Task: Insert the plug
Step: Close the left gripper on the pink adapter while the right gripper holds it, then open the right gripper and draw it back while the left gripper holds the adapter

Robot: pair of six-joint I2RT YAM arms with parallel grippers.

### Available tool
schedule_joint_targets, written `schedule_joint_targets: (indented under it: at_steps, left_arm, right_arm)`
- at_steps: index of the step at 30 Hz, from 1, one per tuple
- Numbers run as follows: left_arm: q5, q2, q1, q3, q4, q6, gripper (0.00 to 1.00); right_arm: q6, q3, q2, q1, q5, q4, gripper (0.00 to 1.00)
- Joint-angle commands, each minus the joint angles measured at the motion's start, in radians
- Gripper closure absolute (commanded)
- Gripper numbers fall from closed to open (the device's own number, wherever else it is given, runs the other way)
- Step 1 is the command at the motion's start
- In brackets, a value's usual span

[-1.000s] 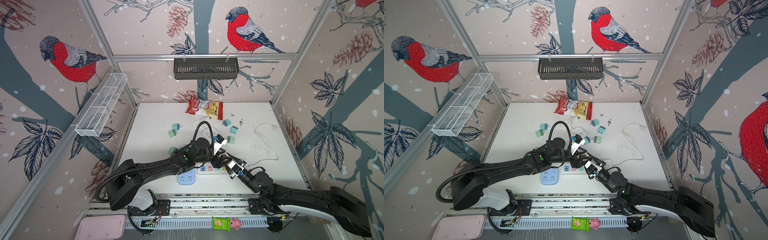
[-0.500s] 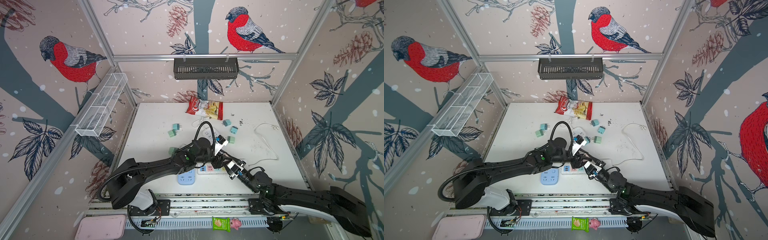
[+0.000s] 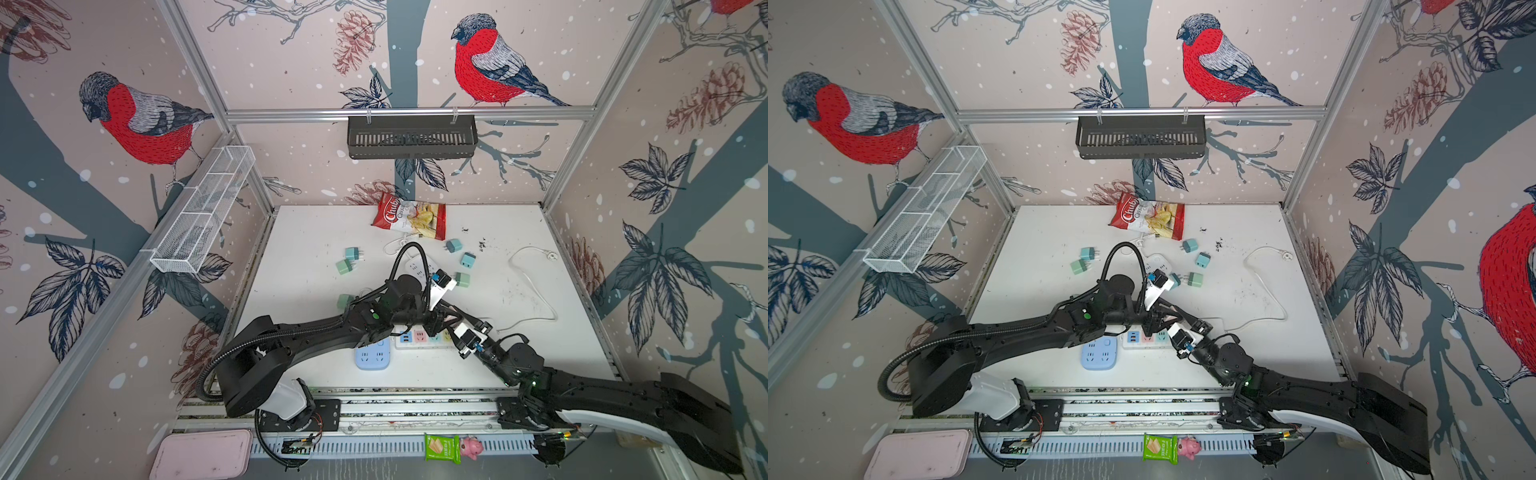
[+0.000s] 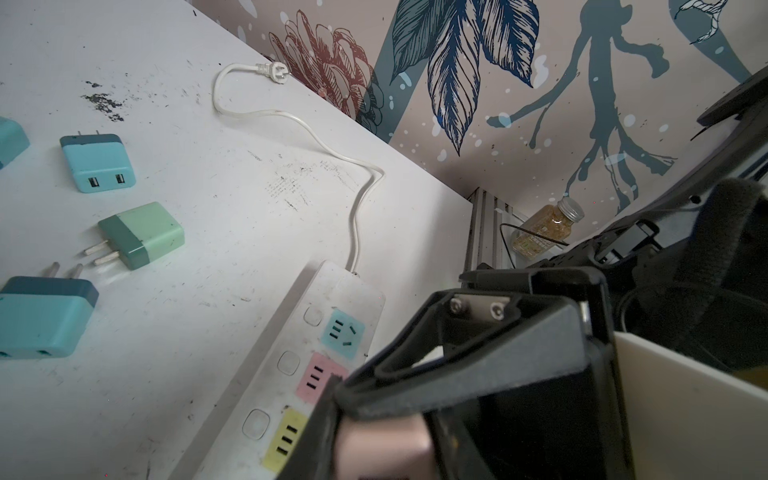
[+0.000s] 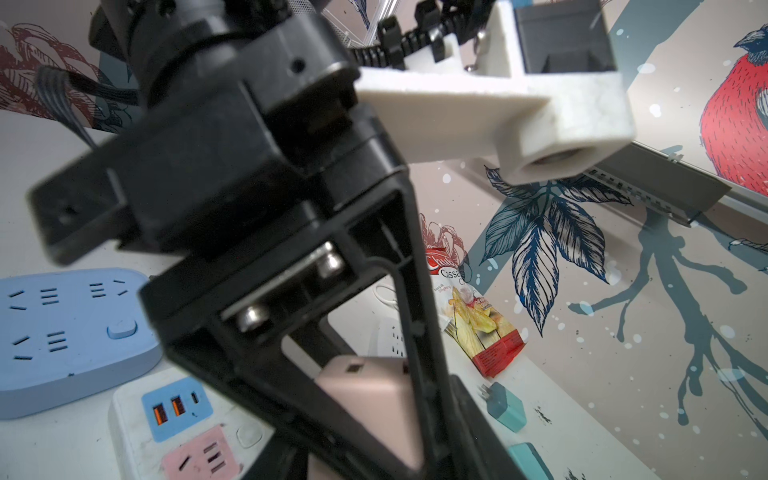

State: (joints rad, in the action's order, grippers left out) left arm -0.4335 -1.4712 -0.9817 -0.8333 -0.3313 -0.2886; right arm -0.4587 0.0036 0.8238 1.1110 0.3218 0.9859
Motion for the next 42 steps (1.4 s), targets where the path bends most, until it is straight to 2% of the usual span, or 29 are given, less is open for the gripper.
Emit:
schedule_joint_targets:
  at_steps: [1, 2, 7, 12, 15, 18, 20, 23, 29, 34, 40, 42]
  left_arm:
    - [-0.048, 0.022, -0.006, 0.022, 0.049, 0.065, 0.96]
    - [-0.036, 0.034, -0.006, 0.031, 0.044, 0.063, 0.99]
    - [0.109, 0.122, -0.004, 0.086, 0.019, 0.057, 1.00]
    - [0.391, 0.289, 0.004, 0.184, -0.009, 0.015, 1.00]
    - [0.517, 0.395, 0.010, 0.253, -0.034, 0.018, 1.00]
    - [0.588, 0.476, 0.009, 0.310, -0.067, 0.032, 1.00]
    - [0.576, 0.501, 0.010, 0.331, -0.090, 0.048, 1.00]
    - [0.498, 0.496, 0.008, 0.332, -0.109, 0.077, 1.00]
    - [0.379, 0.386, -0.006, 0.264, -0.074, 0.135, 1.00]
    - [0.258, 0.280, -0.014, 0.210, -0.044, 0.191, 1.00]
    - [0.254, 0.179, -0.037, 0.149, 0.028, 0.263, 1.00]
    - [0.294, 0.135, -0.057, 0.104, 0.093, 0.290, 1.00]
  right_arm:
    - [0.066, -0.173, -0.008, -0.004, 0.031, 0.229, 0.34]
    - [0.066, -0.175, -0.009, -0.006, 0.032, 0.232, 0.00]
    - [0.090, -0.180, -0.023, -0.032, 0.063, 0.245, 0.00]
    - [0.126, -0.190, -0.078, -0.064, 0.057, 0.229, 0.00]
    - [0.170, -0.207, -0.133, -0.102, 0.080, 0.232, 0.00]
    - [0.234, -0.227, -0.212, -0.161, 0.100, 0.217, 0.00]
    - [0.289, -0.234, -0.277, -0.199, 0.131, 0.179, 0.00]
    - [0.365, -0.236, -0.404, -0.256, 0.180, 0.073, 0.00]
    - [0.520, -0.218, -0.615, -0.340, 0.266, -0.156, 0.00]
    - [0.613, -0.212, -0.644, -0.374, 0.331, -0.200, 0.00]
    - [0.684, -0.211, -0.643, -0.398, 0.353, -0.208, 0.00]
    - [0.714, -0.210, -0.644, -0.415, 0.364, -0.217, 0.00]
